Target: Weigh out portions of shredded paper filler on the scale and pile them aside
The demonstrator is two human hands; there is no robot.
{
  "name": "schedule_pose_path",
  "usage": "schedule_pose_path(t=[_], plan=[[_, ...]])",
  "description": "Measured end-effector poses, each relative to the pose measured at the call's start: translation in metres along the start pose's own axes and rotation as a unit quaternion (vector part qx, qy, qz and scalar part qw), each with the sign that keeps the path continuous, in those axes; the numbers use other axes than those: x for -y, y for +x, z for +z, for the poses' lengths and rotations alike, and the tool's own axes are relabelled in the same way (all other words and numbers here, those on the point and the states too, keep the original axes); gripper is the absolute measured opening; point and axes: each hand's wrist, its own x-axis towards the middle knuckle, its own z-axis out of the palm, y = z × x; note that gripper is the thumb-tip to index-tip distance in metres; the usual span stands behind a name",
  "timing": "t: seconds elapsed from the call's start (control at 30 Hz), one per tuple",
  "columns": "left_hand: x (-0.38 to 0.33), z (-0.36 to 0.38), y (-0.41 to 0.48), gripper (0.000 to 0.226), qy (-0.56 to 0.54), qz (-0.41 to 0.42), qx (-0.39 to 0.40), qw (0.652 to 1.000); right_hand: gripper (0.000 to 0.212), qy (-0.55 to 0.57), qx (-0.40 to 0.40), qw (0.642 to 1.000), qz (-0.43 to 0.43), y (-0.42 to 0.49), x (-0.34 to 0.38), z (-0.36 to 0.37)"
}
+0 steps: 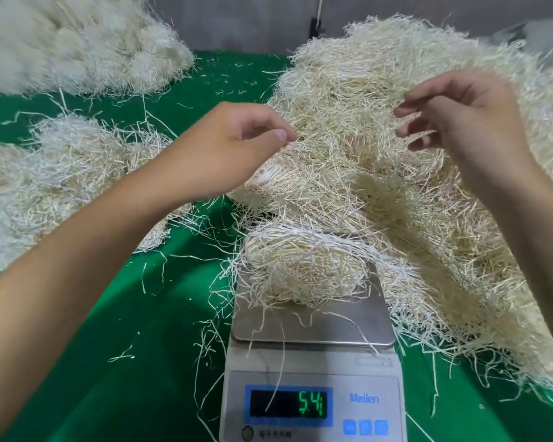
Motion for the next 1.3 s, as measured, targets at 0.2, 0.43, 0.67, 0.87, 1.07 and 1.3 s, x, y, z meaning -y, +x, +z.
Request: schedule_pose_path(t=[0.2,0.43,0.67,0.87,1.07,1.3], plan=[[0.01,0.003,0.017,0.016,0.002,-0.019,-0.038,0.999,0.023,-0.302,0.064,0.95,-0.04,0.035,-0.012,0.022],[0.019,0.007,0.043,0.01,0.106,-0.051,-0.084,0.99,0.073,-0.552,0.279,0.784,-0.057,0.073,-0.041,0.068],[0.032,0.016,0.06,0.031,0.107,-0.076,-0.02,0.991,0.025,-0.537,0.146,0.821,-0.131,0.077,-0.043,0.083],[0.021,0.032,0.071,0.106,0.03,-0.026,0.033,0.999,0.012,-0.374,0.131,0.902,-0.17,0.053,0.016,0.088],[-0.012,0.018,0.08,0.033,-0.035,0.077,0.0,0.996,0.013,-0.153,0.107,0.961,-0.202,0.047,0.089,0.086],[-0.019,-0.007,0.079,0.025,-0.149,-0.01,-0.162,0.975,0.027,-0.035,0.184,0.958,-0.215,0.064,0.101,0.087]])
